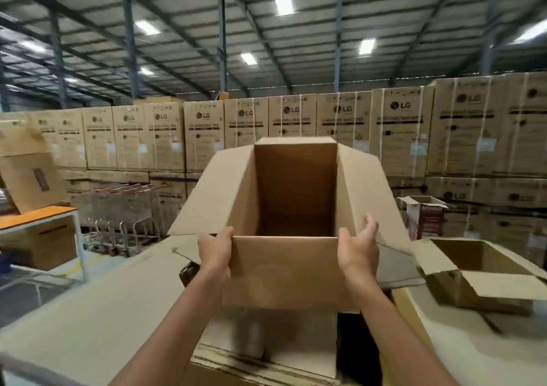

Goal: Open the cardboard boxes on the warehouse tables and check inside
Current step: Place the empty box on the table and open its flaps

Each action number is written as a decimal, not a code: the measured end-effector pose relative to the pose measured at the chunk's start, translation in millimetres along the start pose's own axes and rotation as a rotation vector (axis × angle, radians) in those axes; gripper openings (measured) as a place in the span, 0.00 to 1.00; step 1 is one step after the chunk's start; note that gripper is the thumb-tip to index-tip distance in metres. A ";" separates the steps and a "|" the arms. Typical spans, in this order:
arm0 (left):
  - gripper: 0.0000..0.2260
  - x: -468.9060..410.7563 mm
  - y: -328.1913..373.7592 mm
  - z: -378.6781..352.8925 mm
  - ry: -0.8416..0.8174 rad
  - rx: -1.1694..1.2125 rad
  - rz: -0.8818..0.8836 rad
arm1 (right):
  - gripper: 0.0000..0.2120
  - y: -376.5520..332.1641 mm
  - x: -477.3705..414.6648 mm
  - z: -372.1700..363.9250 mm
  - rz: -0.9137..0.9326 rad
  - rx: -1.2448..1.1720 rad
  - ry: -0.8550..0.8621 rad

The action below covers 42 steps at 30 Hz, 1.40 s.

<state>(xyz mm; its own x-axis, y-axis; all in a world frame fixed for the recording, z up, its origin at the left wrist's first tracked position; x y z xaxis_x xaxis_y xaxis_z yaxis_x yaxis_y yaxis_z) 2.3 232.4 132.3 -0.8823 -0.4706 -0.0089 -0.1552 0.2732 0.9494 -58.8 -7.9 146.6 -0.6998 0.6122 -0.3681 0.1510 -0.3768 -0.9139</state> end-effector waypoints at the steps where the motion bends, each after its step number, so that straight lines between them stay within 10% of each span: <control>1: 0.11 -7.2 -3.6 1.8 -0.021 -0.005 0.021 | 0.29 0.3 3.0 -5.4 -0.019 0.021 0.005; 23: 0.14 -87.4 35.9 16.6 -0.386 -0.222 -0.220 | 0.22 -52.6 13.4 -30.1 0.012 0.157 0.225; 31: 0.08 -105.5 1.8 2.6 -0.600 -0.515 -0.033 | 0.08 -6.3 -8.9 -56.0 -0.221 0.279 0.064; 37: 0.08 -111.8 -33.8 16.2 -0.469 -0.476 0.028 | 0.10 44.8 0.9 -60.0 -0.245 0.403 0.024; 42: 0.56 -124.8 -29.1 22.7 -0.134 -0.688 -0.369 | 0.08 39.4 4.4 -48.1 -0.157 0.797 0.014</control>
<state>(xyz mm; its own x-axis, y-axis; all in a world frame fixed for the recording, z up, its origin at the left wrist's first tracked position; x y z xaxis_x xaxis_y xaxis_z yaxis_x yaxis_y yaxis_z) 106.8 302.2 98.7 -0.8803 -0.3122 -0.3572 -0.1773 -0.4819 0.8581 -22.4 13.3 100.8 -0.6622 0.7055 -0.2526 -0.4941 -0.6645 -0.5606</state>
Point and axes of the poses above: each hand's wrist, its own x-axis away from the middle knuckle, its own z-axis out of the back of the hand, y = z × x, the point moved 2 cm from there along -x, towards the middle knuckle, and after that the axes turned 3 degrees about x, right-handed, at the moved point
